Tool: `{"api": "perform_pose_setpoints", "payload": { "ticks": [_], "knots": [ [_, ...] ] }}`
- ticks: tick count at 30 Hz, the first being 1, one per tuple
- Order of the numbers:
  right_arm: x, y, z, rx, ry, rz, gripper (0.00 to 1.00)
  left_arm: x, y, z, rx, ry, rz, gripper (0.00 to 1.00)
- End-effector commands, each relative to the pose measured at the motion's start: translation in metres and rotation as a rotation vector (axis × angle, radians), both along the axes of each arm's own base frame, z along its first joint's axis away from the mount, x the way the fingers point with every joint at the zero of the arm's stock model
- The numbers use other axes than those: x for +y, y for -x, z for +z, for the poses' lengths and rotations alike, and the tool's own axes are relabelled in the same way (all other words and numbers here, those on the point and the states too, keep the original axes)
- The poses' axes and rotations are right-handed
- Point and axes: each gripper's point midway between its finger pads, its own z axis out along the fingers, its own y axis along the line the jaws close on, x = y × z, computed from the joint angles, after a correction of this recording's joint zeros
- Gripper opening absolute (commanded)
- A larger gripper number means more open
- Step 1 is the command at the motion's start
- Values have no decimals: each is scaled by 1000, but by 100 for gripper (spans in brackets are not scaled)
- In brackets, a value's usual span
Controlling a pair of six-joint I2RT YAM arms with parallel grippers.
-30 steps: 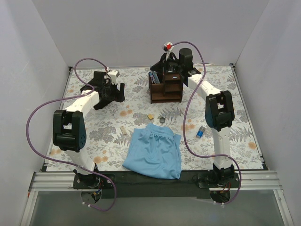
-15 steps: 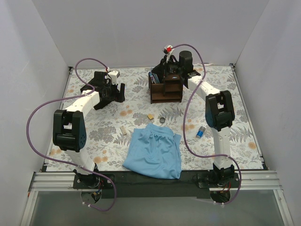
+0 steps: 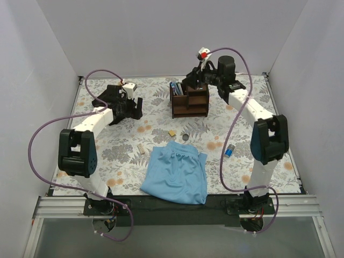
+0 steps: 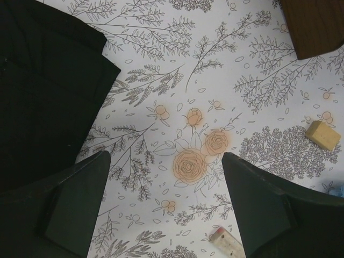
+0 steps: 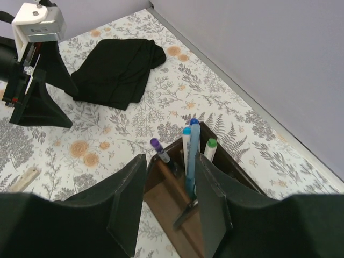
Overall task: Sort the stationery into containers
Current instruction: Place the pen in the storage box, then move the storage box to the center of the board.
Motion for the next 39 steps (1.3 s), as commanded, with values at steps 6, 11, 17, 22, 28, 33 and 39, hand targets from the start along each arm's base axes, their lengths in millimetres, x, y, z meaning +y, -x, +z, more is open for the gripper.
{"api": "perform_pose_setpoints", "payload": {
  "ticks": [6, 11, 17, 22, 28, 33, 39],
  "knots": [
    [-59, 74, -24, 72, 166, -142, 49, -6, 38, 39, -145, 15, -127, 86],
    [-103, 79, -65, 226, 208, -323, 43, -30, 41, 34, -49, 127, -198, 35],
    [-127, 80, -101, 308, 274, -397, 1, -67, 32, 26, 74, 293, -298, 0],
    [-139, 65, -126, 443, 217, -439, 1, -115, 34, 23, 121, 468, -348, 0],
    [-142, 41, -141, 472, 212, -421, 1, -165, 29, 27, 176, 589, -412, 0],
    [-137, 27, -144, 503, 189, -371, 1, -184, 9, 10, 203, 620, -385, 0],
    [-128, 24, -151, 543, 173, -319, 1, -193, -10, 5, 203, 632, -379, 0]
  ]
}}
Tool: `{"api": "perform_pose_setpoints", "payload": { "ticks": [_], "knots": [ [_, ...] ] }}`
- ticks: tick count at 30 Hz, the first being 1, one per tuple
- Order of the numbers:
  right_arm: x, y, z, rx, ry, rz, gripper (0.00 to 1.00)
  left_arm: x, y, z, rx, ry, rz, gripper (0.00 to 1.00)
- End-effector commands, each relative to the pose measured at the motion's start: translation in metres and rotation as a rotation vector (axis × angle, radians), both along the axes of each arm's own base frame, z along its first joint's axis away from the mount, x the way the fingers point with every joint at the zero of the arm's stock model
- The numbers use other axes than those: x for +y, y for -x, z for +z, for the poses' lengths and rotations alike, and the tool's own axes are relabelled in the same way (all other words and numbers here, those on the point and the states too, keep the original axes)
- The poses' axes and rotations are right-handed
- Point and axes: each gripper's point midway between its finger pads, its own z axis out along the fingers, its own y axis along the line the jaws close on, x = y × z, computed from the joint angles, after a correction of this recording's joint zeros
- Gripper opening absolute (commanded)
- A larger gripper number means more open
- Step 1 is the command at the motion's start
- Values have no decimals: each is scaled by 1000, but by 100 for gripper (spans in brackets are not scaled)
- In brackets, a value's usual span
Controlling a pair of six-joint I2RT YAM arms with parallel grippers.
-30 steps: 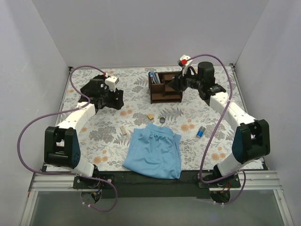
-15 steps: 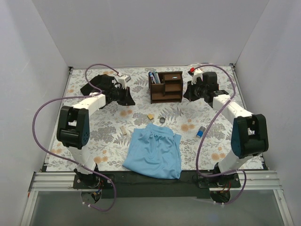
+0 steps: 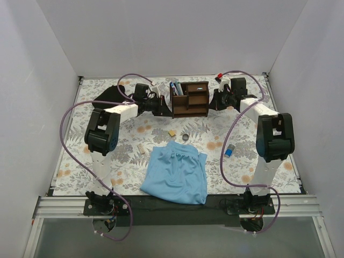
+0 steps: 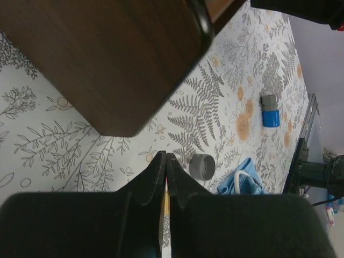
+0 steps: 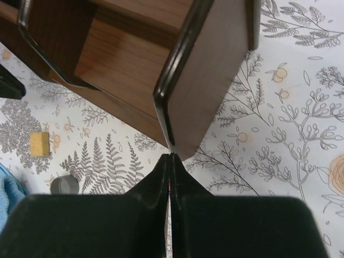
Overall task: Sort the stationery into containers
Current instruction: Move the storage box to the center of the board.
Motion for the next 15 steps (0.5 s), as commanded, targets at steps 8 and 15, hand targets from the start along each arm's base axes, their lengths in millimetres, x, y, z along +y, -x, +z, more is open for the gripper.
{"api": "perform_pose_setpoints", "payload": {
  "ticks": [8, 15],
  "knots": [
    [9, -16, 3, 9, -54, 26, 1, -14, -41, 16, -60, 48, 32, 0],
    [11, -39, 7, -25, -46, 18, 1, -16, -53, 14, -75, 50, 34, 0]
  ]
}}
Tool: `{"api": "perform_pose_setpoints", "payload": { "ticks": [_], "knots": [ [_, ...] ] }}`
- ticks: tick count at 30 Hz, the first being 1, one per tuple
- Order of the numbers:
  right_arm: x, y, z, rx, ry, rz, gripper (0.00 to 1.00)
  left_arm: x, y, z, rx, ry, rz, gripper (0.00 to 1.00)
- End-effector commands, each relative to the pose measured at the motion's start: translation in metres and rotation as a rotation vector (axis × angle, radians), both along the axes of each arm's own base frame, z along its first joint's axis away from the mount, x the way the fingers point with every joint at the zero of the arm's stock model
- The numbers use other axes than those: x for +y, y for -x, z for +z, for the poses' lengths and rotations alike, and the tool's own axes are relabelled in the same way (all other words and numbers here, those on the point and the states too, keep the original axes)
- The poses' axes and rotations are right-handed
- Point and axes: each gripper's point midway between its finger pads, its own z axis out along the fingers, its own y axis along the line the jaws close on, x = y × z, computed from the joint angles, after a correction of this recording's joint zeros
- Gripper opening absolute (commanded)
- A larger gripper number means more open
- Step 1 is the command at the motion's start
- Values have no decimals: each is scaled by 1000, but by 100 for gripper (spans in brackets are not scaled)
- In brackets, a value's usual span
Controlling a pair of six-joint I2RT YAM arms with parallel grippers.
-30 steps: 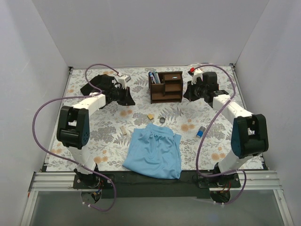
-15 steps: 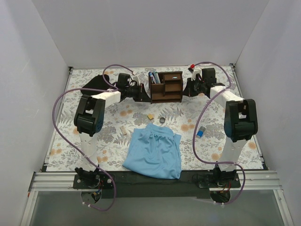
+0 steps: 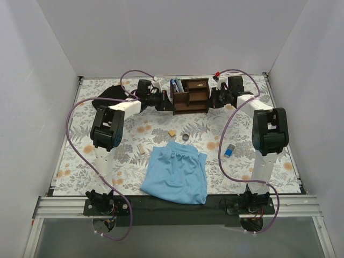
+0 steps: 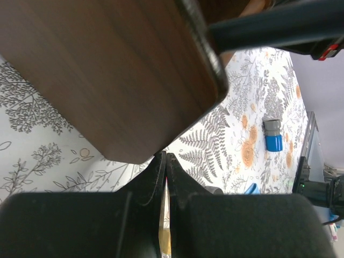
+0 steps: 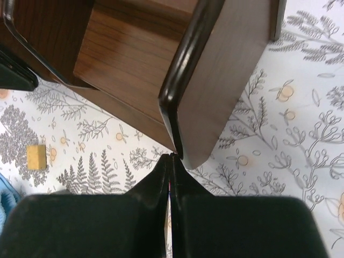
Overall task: Sort the stationery into containers
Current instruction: Move the storage box to the center of the board, then pick up the stationery from the center of the board.
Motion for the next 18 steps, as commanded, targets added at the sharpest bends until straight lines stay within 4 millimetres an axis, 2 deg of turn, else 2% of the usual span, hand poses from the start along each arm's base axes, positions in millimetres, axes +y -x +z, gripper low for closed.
{"api": "perform_pose_setpoints", "payload": {
  "ticks": [1, 4, 5, 6, 7, 8, 9, 10, 11, 12, 13, 14, 15, 16, 18],
  "knots": [
    [0, -23, 25, -77, -10, -7, 1, 0, -14, 15, -54, 10, 11, 0],
    [2, -10, 30, -63, -24, 18, 1, 11, -1, 22, -10, 11, -11, 0],
    [4, 2, 24, -34, -33, 33, 1, 20, 2, 25, -8, 6, -11, 0],
    [5, 12, 35, -37, -43, 42, 1, 27, 12, 44, -16, 8, -17, 1],
    [6, 21, 37, -33, -50, 52, 1, 36, 30, 36, 18, -4, -17, 2],
    [8, 39, 26, 7, -61, 75, 1, 48, 35, 41, -13, -12, -15, 3],
    [10, 48, 37, -14, -63, 90, 1, 56, 45, 65, -73, -19, -3, 10],
    [16, 59, 37, -29, -51, 130, 1, 64, 60, 56, -61, -40, 0, 16],
    [21, 68, 38, -36, -50, 164, 1, 71, 65, 57, -85, -57, 6, 23],
    [27, 79, 40, -53, -43, 199, 1, 75, 72, 61, -124, -78, -6, 34],
    [41, 89, 42, -89, -29, 271, 3, 79, 79, 74, -174, -87, -10, 38],
    [50, 95, 44, -107, -22, 309, 12, 82, 91, 67, -165, -100, -18, 39],
    [59, 99, 49, -135, -14, 342, 17, 85, 95, 66, -173, -112, -21, 41],
    [76, 109, 50, -160, -1, 409, 21, 88, 100, 69, -186, -125, -11, 41],
    [93, 115, 47, -165, 20, 455, 30, 92, 115, 58, -138, -139, -9, 42]
  ]
}}
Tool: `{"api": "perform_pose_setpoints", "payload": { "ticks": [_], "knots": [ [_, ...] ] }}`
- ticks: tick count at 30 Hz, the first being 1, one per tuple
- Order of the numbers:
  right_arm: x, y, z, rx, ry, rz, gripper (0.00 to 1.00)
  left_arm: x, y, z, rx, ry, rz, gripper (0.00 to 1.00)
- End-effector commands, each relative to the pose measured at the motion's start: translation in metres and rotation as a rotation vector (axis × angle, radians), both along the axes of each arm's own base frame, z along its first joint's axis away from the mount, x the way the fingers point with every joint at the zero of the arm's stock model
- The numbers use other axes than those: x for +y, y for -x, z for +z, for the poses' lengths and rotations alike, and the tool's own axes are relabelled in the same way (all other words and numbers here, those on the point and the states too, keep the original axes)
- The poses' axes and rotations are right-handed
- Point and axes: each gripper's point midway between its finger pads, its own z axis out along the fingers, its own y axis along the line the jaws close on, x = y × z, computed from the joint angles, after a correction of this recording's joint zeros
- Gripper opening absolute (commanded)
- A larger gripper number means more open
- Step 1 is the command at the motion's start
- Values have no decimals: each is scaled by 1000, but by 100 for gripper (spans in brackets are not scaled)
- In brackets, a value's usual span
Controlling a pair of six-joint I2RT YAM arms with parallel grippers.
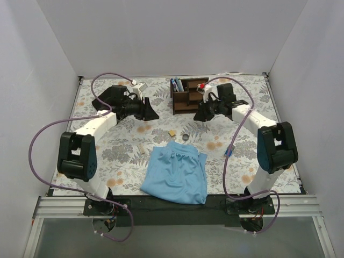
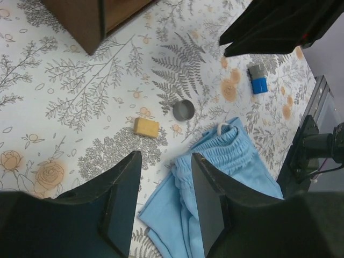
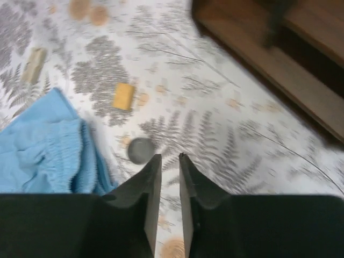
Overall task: Sort the stationery into containers
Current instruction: Pick up the stationery from the center of the board.
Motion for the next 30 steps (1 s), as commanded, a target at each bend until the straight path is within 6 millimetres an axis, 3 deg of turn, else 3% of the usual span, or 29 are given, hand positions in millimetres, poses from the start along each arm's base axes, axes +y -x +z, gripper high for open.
{"api": "perform_pose_setpoints", "payload": {
  "ticks": [1, 3, 4, 7, 11, 12, 15, 19, 23, 30],
  "knots": [
    [58, 27, 20, -117, 16, 231, 32, 6, 33, -6, -13, -58, -39, 42],
    [76, 30, 7, -79, 45, 236, 38, 15, 45, -12, 24, -93, 11, 43],
    [86, 20, 19, -97, 38, 230, 40, 21, 46, -13, 30, -112, 50, 47],
    [97, 15, -3, 5, 98, 182, 45, 55, 43, -19, 38, -205, 266, 73],
    [112, 4, -2, -61, 169, 156, 49, 89, 49, -25, 30, -302, 430, 74],
    [116, 12, -15, -26, 204, 167, 50, 98, 50, -24, 20, -330, 472, 74],
    [125, 19, -20, -9, 227, 156, 55, 118, 55, -33, 25, -392, 564, 74],
    [129, 27, -30, 32, 253, 87, 59, 131, 61, -31, -21, -421, 615, 75],
    [117, 23, -40, 48, 303, -33, 58, 139, 67, -35, -46, -446, 638, 76],
    [109, 22, -48, 29, 340, -128, 56, 143, 59, -28, -89, -428, 669, 76]
  ]
}}
